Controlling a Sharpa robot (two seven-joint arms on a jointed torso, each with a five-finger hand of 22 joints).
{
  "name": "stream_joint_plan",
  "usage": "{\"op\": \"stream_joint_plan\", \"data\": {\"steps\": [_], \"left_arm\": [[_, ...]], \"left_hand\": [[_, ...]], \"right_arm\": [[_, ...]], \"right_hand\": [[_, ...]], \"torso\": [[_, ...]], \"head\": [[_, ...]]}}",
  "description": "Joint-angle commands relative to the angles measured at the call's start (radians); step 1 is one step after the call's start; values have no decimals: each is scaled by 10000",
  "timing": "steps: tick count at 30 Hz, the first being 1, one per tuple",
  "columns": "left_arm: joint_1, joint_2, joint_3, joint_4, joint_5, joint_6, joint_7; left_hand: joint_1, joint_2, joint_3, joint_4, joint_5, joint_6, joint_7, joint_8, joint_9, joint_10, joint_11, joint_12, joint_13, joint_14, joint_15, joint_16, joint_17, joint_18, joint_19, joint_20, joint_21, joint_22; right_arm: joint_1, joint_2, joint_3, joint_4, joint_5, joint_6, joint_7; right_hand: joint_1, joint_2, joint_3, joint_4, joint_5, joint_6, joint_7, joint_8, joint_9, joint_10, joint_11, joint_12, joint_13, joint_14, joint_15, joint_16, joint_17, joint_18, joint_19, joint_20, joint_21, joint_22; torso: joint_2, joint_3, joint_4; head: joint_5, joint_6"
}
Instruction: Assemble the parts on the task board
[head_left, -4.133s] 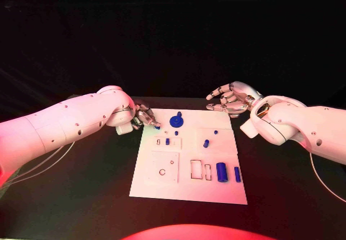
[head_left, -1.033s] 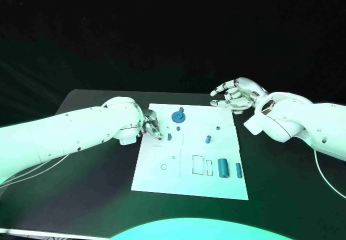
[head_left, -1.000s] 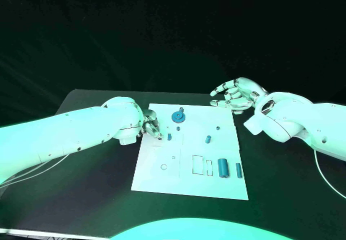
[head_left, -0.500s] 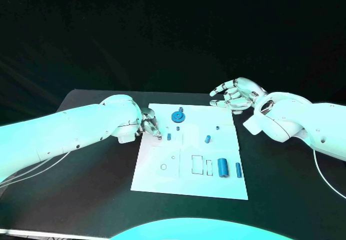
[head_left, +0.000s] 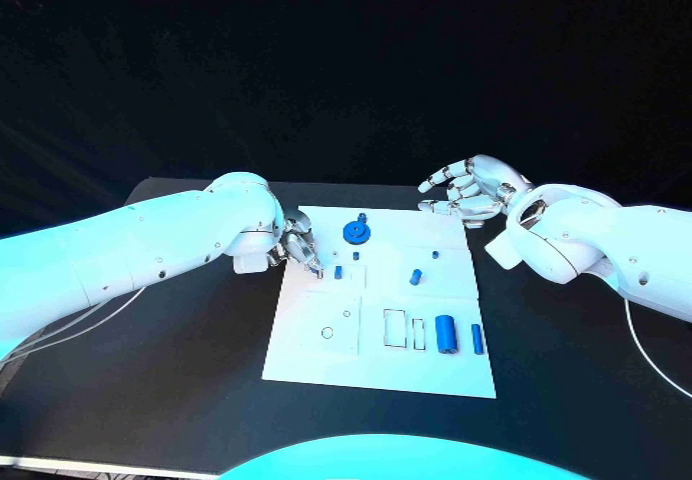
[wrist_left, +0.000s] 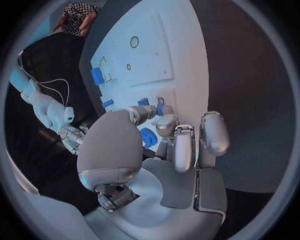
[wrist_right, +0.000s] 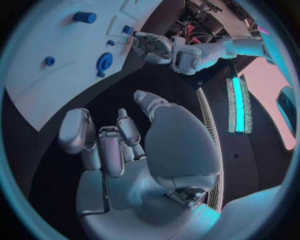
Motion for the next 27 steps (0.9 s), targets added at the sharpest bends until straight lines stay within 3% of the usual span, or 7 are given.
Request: {"op": "stream_joint_plan", "data": {"steps": [1, 9, 27], "left_arm": [[61, 155, 14, -221, 263, 880, 162], [125, 480, 25, -700, 218, 1069, 306], [133, 646, -11, -874, 10, 1168, 450]], "left_hand": [[-59, 34, 1604, -1632, -44, 128, -140, 15, -4, -80, -2, -27, -8, 865, -14, -11, 2011, -29, -64, -19, -60, -9], [-61, 37, 1588, -1651, -65, 109, -134, 9, -1, -84, 4, -24, 0, 872, -8, 1, 2037, -30, -67, -14, -62, -5], [-59, 37, 1576, -1668, -74, 99, -131, 7, 1, -78, 6, -11, 20, 875, -4, 8, 2051, -35, -60, -10, -55, 14]], "right_arm": [[-16, 18, 2, -8, -59, 144, 102], [-28, 34, 2, -17, -58, 142, 100], [-34, 45, 2, -25, -58, 146, 102]], "right_hand": [[65, 27, 21, 65, 56, -55, -36, 51, 18, -47, -3, -64, -9, 582, -25, -40, 799, 117, -41, 3, -56, 2], [65, 27, 21, 65, 56, -55, -36, 51, 18, -47, -3, -64, -9, 582, -25, -40, 799, 117, -41, 3, -56, 2], [65, 27, 21, 65, 56, -55, -36, 51, 18, -47, -3, -64, -9, 582, -25, -40, 799, 117, -41, 3, -56, 2]], "torso": [[-1, 0, -8], [-2, -2, 1], [1, -19, 7]], "head": [[22, -10], [11, -21], [33, -37]]}}
